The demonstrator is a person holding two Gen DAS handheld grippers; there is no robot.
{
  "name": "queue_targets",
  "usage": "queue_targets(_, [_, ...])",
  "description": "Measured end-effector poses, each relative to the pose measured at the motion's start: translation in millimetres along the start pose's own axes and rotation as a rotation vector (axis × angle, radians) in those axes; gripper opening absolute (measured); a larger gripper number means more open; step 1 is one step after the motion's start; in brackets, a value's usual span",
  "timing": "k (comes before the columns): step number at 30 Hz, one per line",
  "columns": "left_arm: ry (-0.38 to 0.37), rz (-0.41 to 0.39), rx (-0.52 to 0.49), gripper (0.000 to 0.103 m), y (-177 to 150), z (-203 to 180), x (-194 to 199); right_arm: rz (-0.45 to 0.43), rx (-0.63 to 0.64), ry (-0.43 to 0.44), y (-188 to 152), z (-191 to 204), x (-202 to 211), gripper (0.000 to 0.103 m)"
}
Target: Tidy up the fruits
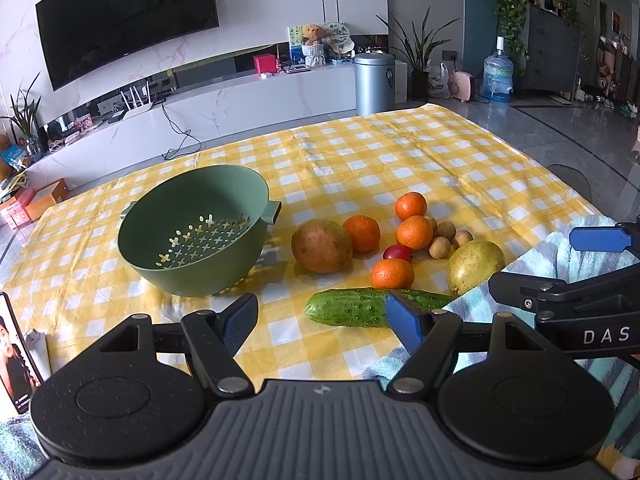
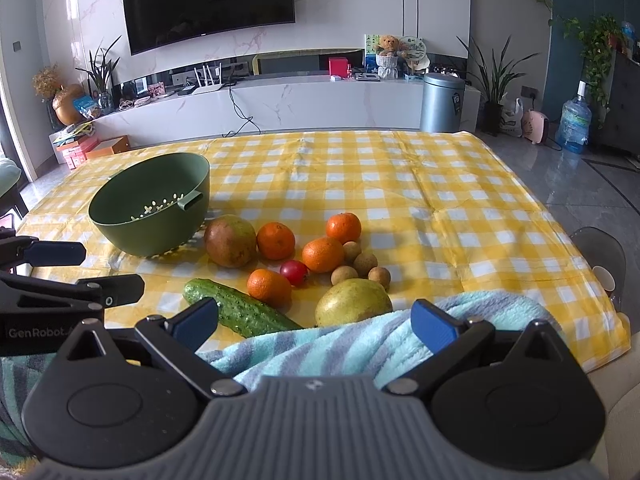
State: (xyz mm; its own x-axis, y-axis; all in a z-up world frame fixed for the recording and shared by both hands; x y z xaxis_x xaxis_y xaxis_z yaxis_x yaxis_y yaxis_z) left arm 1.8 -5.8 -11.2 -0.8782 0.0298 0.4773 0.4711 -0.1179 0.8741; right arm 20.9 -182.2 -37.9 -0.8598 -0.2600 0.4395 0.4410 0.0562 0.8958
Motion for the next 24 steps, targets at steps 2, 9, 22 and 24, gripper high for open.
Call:
queue_targets(2, [-0.002,0.003,0.003,0.086,-1.0,0.1,0.5,0.004,0.001,-0.004,0.2,1.3,-1.7,0.099])
queue_targets(9, [-0.004,0.007,0.005,0.086,-1.4,1.4,0.2,0.010,-0.001,-0.009,-0.1,0.8,-1.7,0.099])
queue_targets(22, [-0.004,0.009,0.005,0.086,-3.0,1.1,0.7,0.012,0.000,-0.014,-0.1,1.8,-2.5,0.099])
queue_targets(24, [-0.003,0.011,0.007,0.086,-3.0,1.0,0.4,0.012,0.000,-0.015,-0.2,1.4,-2.8,0.099])
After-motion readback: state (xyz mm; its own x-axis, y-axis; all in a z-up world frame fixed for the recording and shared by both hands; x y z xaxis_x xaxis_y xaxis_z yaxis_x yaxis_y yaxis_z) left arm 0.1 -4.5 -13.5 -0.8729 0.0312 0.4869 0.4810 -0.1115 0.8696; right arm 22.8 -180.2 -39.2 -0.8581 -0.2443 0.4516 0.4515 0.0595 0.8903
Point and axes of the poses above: each gripper's, at about its wrist camera, not at the fingertips, and x roughly against the way its jaws point, z to its left, y to its top, the point moved 1 cm from there along -x, roughly the way its jaws point, and after that the axes turned 14 degrees about -z, right-handed, at the moved point
